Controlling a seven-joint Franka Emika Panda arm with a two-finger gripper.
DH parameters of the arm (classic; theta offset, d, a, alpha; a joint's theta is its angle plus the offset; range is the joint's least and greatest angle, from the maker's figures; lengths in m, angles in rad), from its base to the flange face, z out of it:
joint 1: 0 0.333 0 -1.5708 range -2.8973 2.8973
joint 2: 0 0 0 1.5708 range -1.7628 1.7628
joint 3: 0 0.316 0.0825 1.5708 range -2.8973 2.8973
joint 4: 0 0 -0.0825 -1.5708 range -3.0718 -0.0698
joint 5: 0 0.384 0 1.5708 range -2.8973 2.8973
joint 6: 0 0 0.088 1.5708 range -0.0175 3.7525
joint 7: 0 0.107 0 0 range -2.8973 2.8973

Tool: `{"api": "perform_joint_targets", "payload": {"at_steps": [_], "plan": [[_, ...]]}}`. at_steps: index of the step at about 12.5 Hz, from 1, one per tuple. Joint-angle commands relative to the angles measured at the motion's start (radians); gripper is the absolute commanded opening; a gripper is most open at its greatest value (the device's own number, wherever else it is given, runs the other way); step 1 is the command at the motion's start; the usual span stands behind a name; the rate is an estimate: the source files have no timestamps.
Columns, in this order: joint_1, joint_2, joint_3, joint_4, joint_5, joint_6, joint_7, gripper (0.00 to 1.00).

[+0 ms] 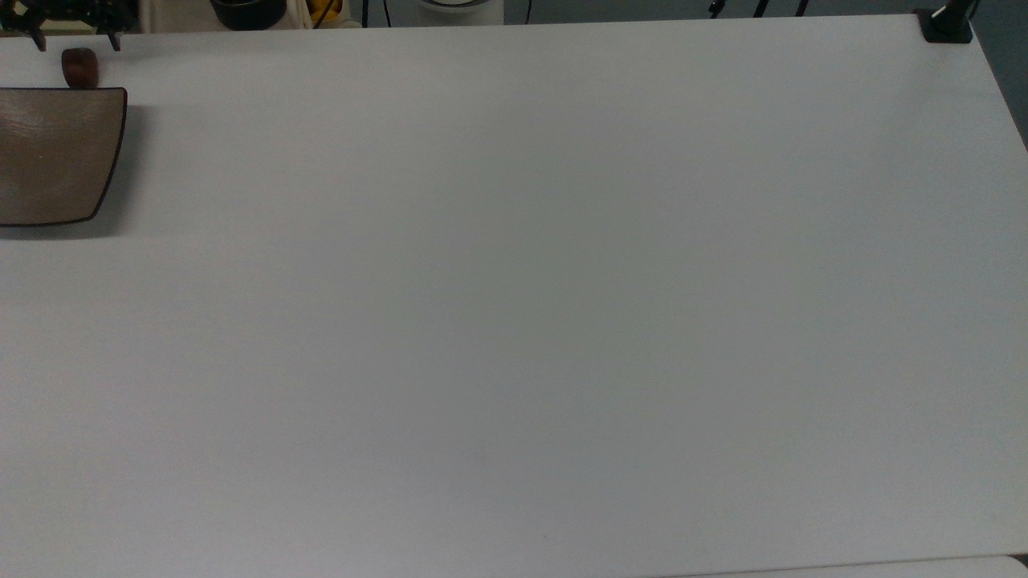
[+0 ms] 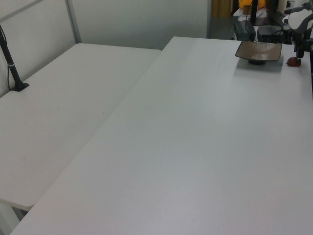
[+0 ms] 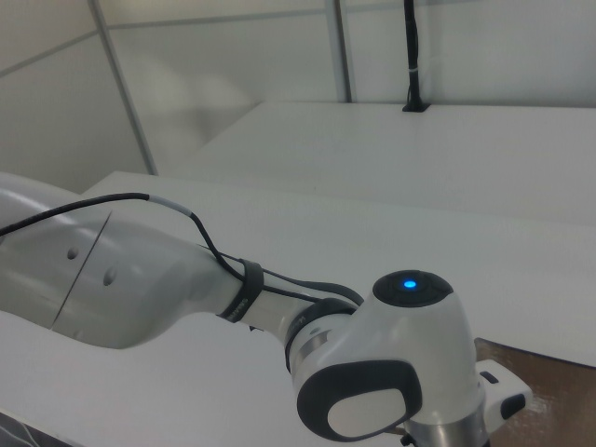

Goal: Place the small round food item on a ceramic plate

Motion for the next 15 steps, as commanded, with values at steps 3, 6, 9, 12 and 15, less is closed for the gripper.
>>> {"api": "perform_joint_targets", "payload": {"at_steps": [3, 6, 9, 12, 15], "plan": [[-0.007, 0.072, -0.010, 0.010, 0.025, 0.098, -0.044, 1.00], [-0.007, 0.080, -0.010, 0.010, 0.025, 0.107, -0.046, 0.82], [-0.007, 0.081, -0.010, 0.010, 0.025, 0.114, -0.049, 0.22], [-0.007, 0.080, -0.010, 0.008, 0.025, 0.114, -0.060, 0.00], [-0.008, 0.048, -0.012, 0.010, 0.025, 0.091, -0.068, 0.00]]}}
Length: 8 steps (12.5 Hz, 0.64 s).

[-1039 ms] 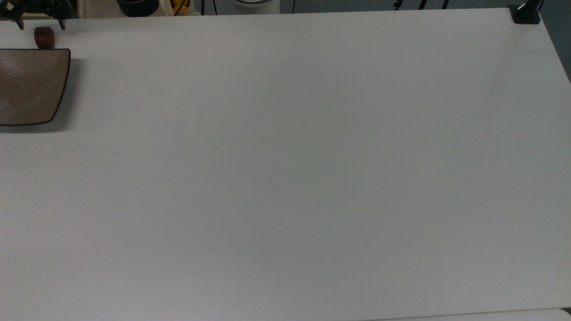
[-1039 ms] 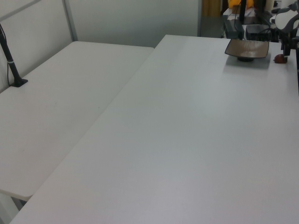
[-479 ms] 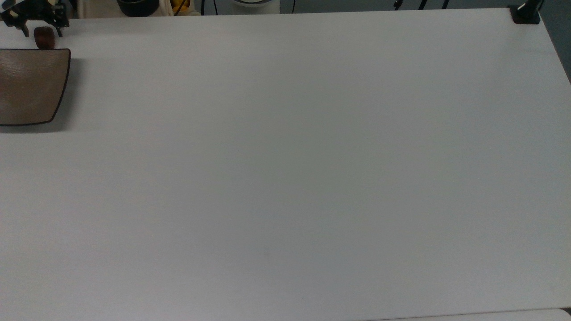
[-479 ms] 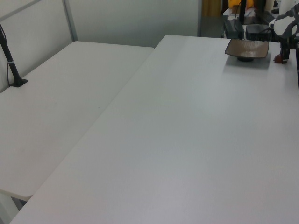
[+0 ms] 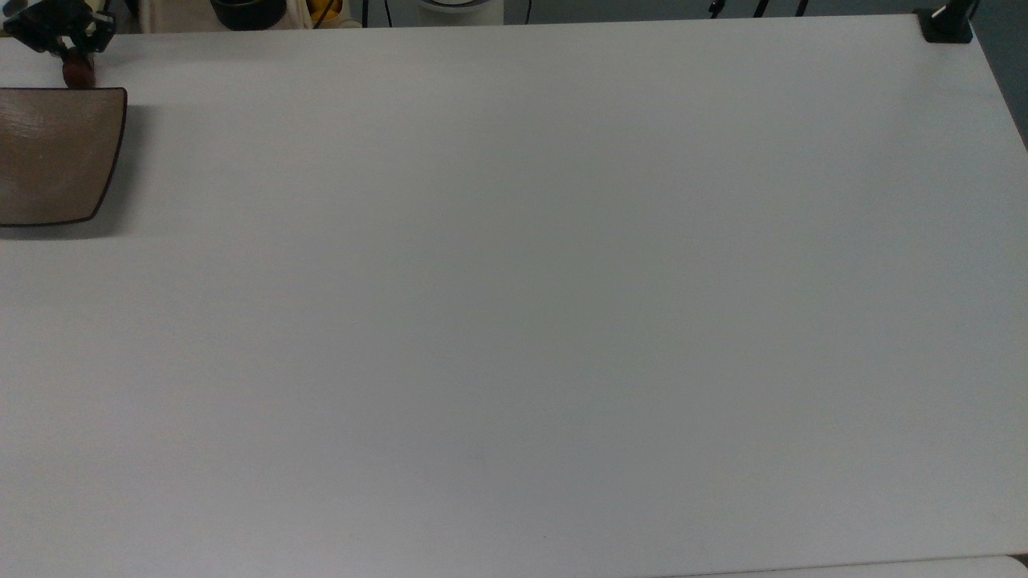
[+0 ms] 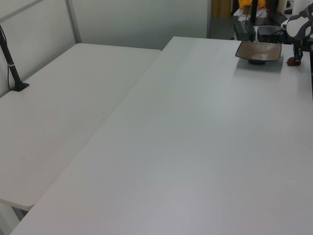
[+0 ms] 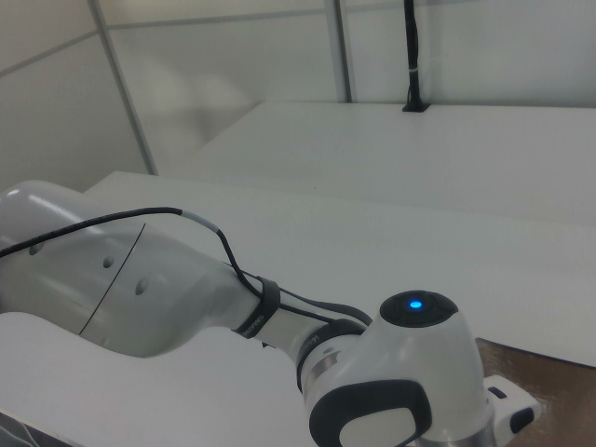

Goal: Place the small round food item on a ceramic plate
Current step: 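Lift the held food item and carry it over the brown plate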

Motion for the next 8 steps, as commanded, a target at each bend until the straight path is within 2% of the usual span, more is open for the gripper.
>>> {"api": "perform_joint_targets", "payload": {"at_steps": [1, 3, 5, 7, 8], "plan": [[-0.001, -0.038, -0.007, 0.007, 0.025, -0.019, -0.043, 0.00], [0.005, -0.053, -0.009, 0.062, 0.046, -0.109, -0.028, 0.00], [0.011, -0.049, -0.009, 0.102, 0.215, -0.129, -0.026, 0.00], [0.015, -0.047, -0.006, 0.120, 0.299, -0.129, -0.019, 0.00], [0.023, -0.041, -0.002, 0.134, 0.364, -0.129, 0.001, 0.00]]}}
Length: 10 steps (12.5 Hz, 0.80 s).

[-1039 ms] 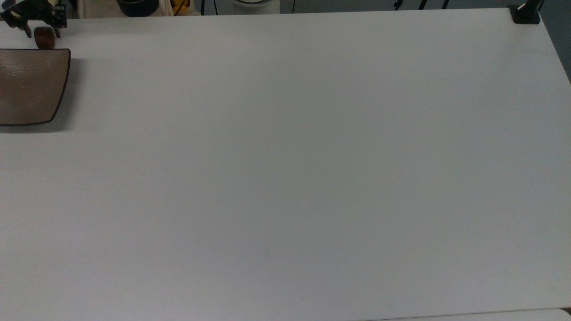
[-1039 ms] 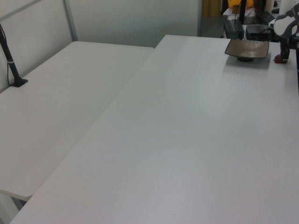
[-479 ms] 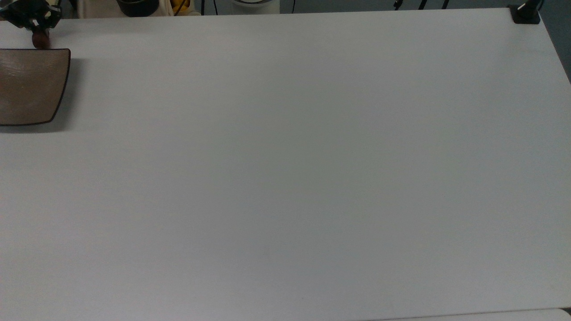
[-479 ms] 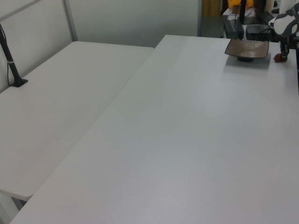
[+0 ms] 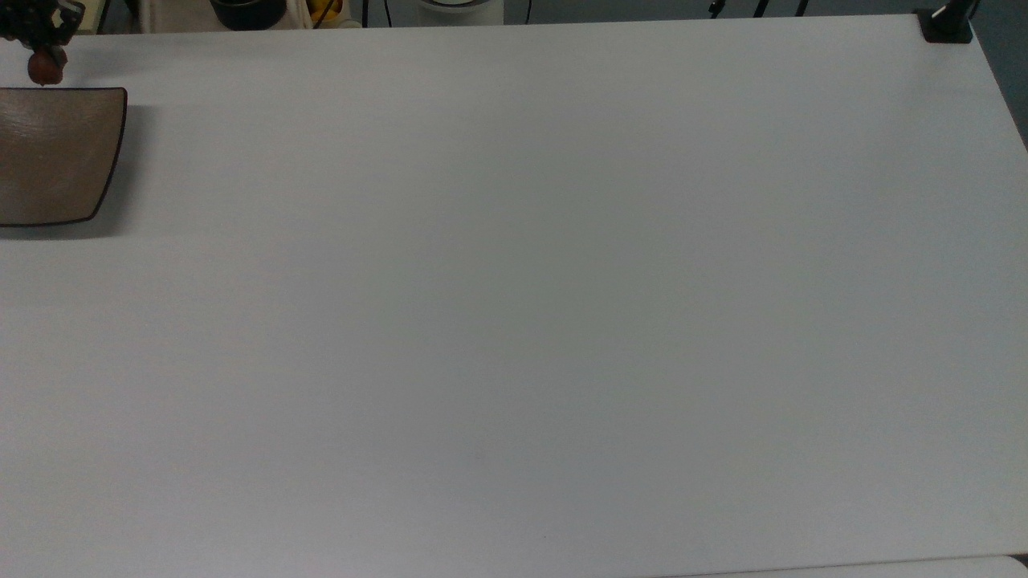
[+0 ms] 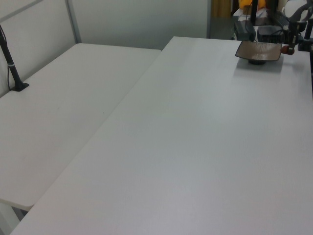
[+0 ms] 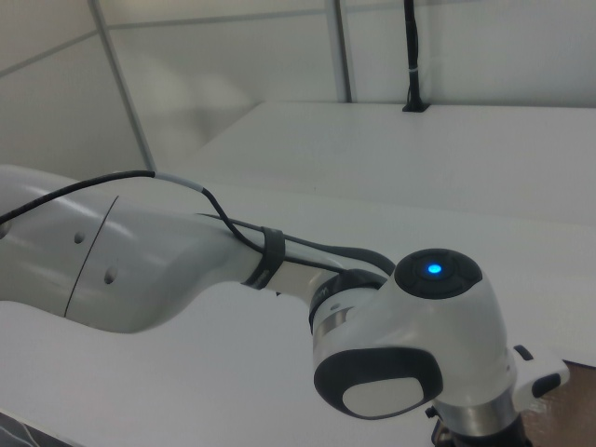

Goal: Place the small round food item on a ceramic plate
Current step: 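Lift the held food item and carry it over the brown plate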

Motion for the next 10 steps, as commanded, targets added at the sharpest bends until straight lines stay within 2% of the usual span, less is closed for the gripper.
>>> {"api": "perform_joint_targets", "payload": {"at_steps": [1, 4, 8, 9, 10], "plan": [[0.020, -0.001, 0.001, 0.036, 0.154, -0.027, 0.015, 0.00], [0.044, 0.045, 0.021, 0.099, 0.212, -0.024, 0.099, 0.00], [0.049, 0.148, 0.088, 0.228, 0.211, -0.016, 0.351, 0.01], [0.049, 0.154, 0.090, 0.228, 0.206, -0.012, 0.370, 0.07], [0.049, 0.156, 0.090, 0.228, 0.204, -0.012, 0.371, 0.21]]}}
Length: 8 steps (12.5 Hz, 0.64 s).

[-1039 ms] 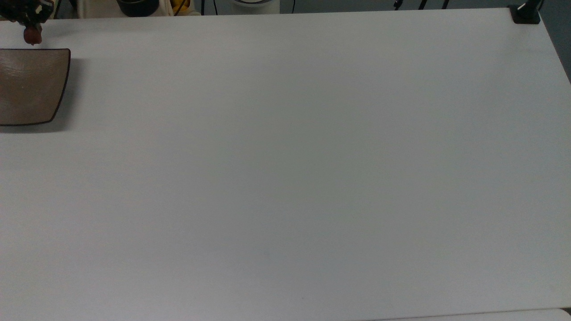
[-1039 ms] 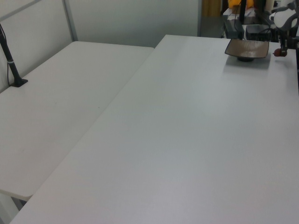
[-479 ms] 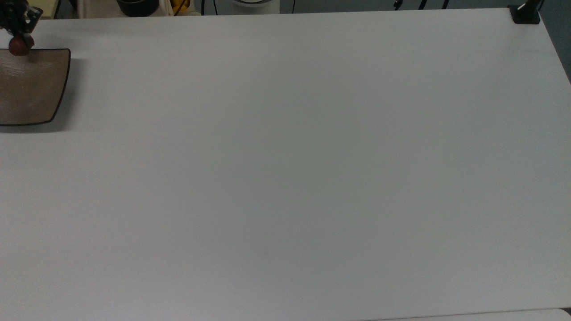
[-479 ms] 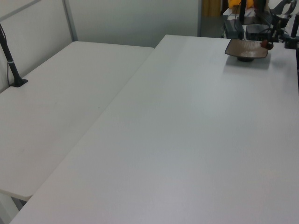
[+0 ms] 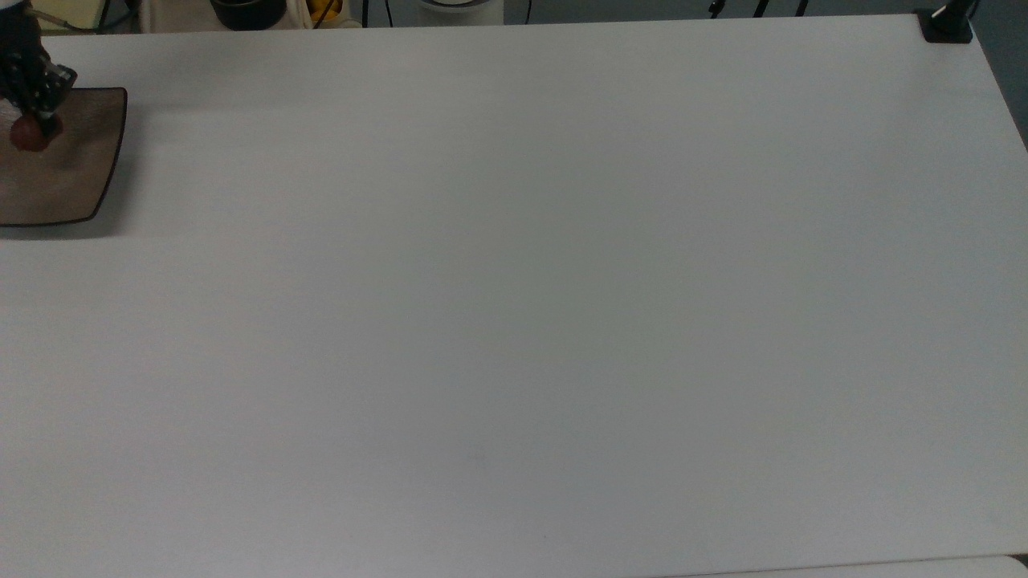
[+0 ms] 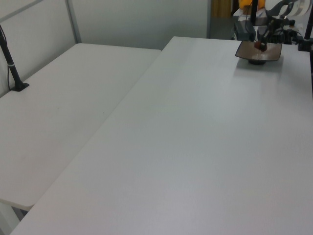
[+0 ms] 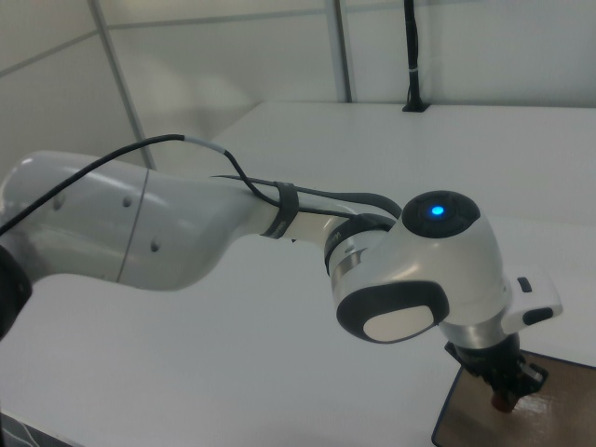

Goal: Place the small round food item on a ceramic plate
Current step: 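Lift the held food item and carry it over the brown plate, then lower the food item onto the plate and open the gripper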

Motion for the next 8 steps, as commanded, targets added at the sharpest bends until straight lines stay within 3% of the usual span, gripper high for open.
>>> {"api": "perform_joint_targets", "payload": {"at_steps": [1, 3, 8], "plan": [[0.002, 0.052, 0.002, 0.057, 0.009, -0.010, 0.068, 0.38], [0.002, 0.054, 0.002, 0.057, 0.000, -0.008, 0.066, 1.00], [0.003, 0.054, 0.003, 0.054, 0.000, -0.008, 0.060, 1.00]]}}
